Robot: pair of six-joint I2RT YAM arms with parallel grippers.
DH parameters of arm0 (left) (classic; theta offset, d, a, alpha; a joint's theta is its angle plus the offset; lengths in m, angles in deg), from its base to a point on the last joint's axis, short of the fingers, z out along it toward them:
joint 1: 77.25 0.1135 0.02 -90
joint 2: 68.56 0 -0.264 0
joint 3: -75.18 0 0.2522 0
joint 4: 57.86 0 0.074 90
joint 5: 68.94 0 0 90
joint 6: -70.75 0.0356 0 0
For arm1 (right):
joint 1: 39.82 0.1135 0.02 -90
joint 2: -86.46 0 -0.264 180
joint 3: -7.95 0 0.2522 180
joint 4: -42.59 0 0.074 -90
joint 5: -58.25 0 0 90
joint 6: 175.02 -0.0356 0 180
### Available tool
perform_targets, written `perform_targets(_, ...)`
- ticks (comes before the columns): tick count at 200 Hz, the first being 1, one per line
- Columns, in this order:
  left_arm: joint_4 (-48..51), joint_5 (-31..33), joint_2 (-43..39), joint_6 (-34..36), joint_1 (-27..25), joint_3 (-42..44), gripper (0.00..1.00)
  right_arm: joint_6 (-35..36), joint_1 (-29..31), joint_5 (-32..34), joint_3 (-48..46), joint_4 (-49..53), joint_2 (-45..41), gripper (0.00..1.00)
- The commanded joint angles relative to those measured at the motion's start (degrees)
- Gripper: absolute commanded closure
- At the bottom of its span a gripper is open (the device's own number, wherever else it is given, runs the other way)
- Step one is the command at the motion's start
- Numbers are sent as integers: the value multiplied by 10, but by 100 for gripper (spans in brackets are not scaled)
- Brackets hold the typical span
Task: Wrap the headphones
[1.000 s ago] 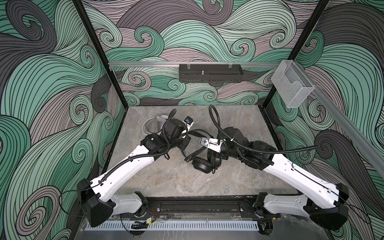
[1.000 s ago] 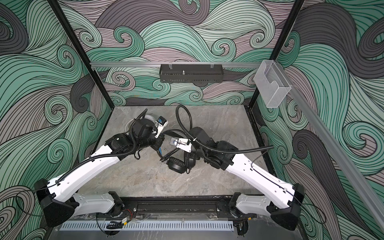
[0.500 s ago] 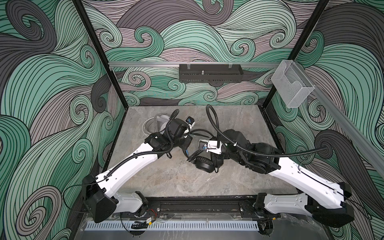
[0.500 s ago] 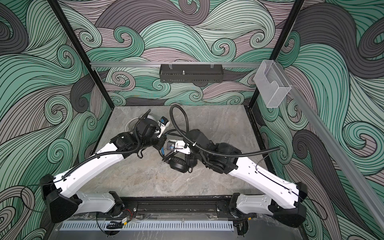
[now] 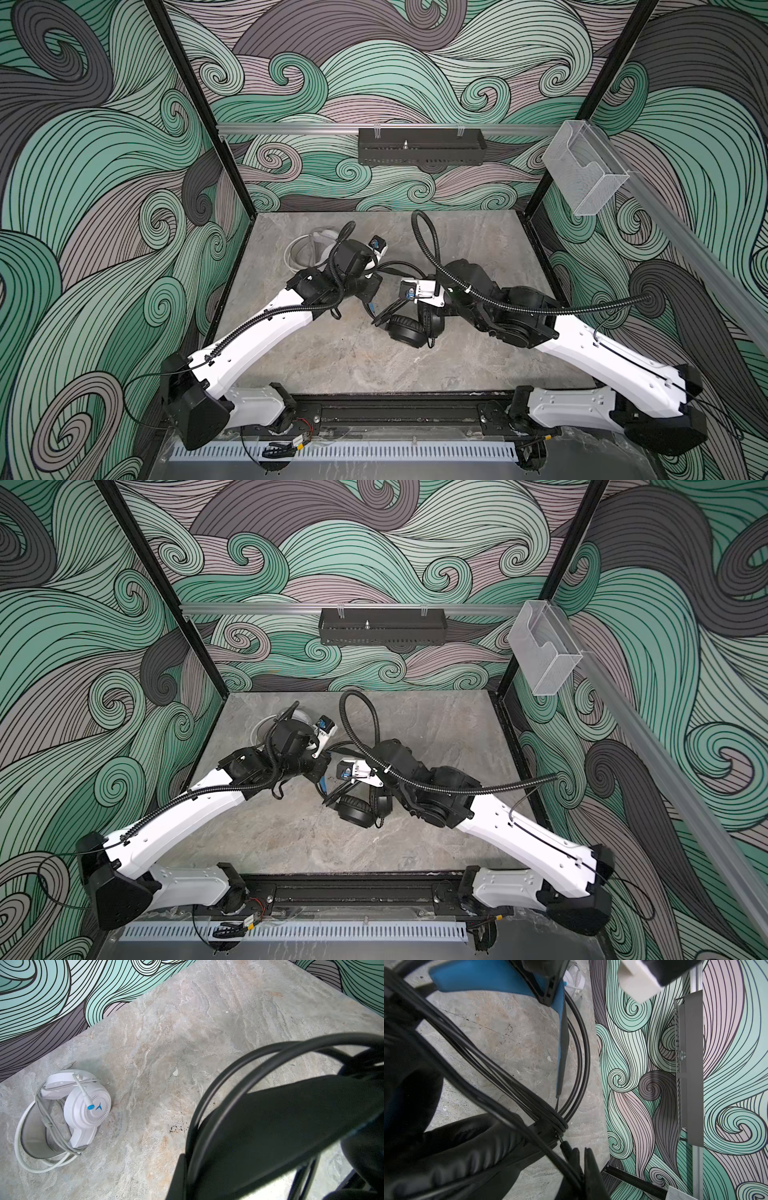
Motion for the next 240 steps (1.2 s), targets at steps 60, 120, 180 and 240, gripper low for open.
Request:
perform_targets(60,42,-61,-28,35,3,4,100,-124,-122,-82,-42,-56,7,88)
perform_targets(120,46,-33,2,15,4,1,100,-139,-158,-117,-152,-130,21,86)
perform_targets(180,30,-31,43,-11,15,7,100,-230,-188,-162,-195,-157,8,76)
perform_targets(240,34,-9,129,-67,33,-15,100,-339,-260,-197,-249,-143,-49,42)
